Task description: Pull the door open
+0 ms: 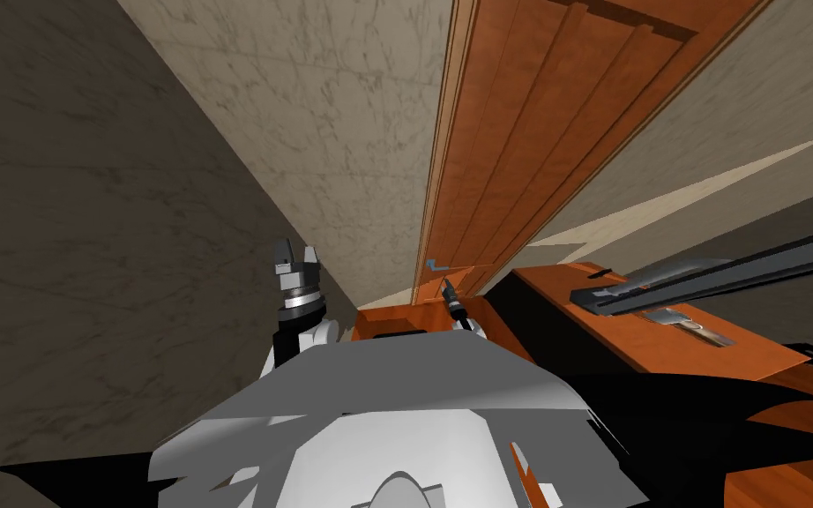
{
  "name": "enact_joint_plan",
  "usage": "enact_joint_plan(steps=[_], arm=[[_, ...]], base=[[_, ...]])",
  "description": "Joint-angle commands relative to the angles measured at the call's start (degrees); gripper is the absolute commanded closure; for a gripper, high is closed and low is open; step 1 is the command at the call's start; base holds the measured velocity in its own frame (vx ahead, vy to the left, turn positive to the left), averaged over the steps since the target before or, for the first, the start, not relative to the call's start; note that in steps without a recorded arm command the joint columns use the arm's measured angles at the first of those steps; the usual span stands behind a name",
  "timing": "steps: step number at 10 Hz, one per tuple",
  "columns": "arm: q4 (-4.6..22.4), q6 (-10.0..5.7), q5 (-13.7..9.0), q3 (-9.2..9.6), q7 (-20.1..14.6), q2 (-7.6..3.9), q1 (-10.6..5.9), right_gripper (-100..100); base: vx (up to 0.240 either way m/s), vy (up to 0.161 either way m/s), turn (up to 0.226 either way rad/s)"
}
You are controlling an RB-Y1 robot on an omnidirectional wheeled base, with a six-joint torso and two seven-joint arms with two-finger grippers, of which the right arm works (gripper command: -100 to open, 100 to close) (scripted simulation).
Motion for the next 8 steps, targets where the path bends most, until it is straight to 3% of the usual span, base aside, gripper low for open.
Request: enact_joint_plan(steps=[1,4,5,7,8], arm=[[0.7,-0.73,-0.7,-0.66,-0.3,-0.90,0.51,-100],[1.8,-1.95,-1.8,-1.77,-0.8,-2.39,1.37,-100],[2.8,-2.98,-2.7,-2.70,-1.2,-3.65,2.09,-100],[3.7,-3.91,-3.5,-3.54,-1.6,-4.80,2.74,-100],[3.7,-3.91,-3.5,-3.54,-1.6,-4.80,2.74,-100]], base=[[0.150,0.043,0.158],[0.176,0.069,0.133],[0.187,0.065,0.281],[0.189,0.011,0.114],[0.110,-0.006,0.056]])
